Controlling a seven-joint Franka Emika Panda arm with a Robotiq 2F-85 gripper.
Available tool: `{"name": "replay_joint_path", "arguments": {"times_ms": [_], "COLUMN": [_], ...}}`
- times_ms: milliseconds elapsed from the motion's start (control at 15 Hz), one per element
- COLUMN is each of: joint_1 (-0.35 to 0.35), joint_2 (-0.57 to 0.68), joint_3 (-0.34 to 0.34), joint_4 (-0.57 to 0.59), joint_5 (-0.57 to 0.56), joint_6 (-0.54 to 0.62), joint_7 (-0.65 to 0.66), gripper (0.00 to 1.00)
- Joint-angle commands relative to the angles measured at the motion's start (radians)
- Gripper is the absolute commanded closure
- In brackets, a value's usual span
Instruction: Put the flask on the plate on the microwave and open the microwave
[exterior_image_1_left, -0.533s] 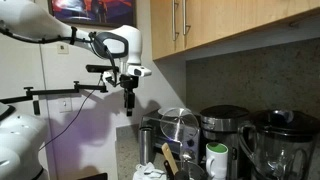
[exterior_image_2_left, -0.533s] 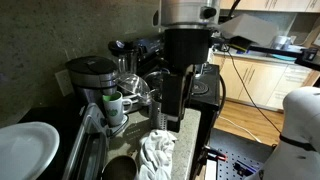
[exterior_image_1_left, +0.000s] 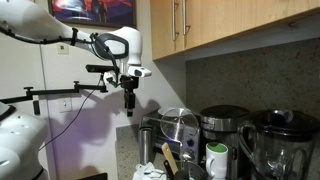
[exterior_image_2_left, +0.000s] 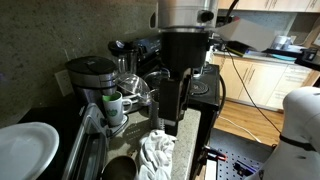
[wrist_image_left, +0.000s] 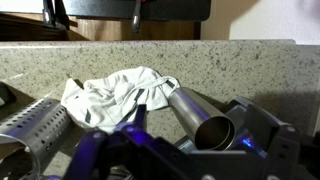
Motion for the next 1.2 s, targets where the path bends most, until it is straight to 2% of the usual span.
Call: {"name": "replay_joint_path", "arguments": {"times_ms": [0,267,600,1133], "joint_1": [-0.004,0.003,0.013,0.040], "joint_2": [0.117,0.255,0.387,0.397], "joint_3": [0.069,0.133,0.165,0.158], "joint_4": [0.035,0.032,0.003,-0.049], "joint_5": [-0.019,-0.060,-0.127,-0.128], "joint_6": [0.093,0.239,0.351,0.379], "joint_7": [0.026,0.055,0.129,0.186], "gripper": [0.00,0.00,0.00,0.00]}}
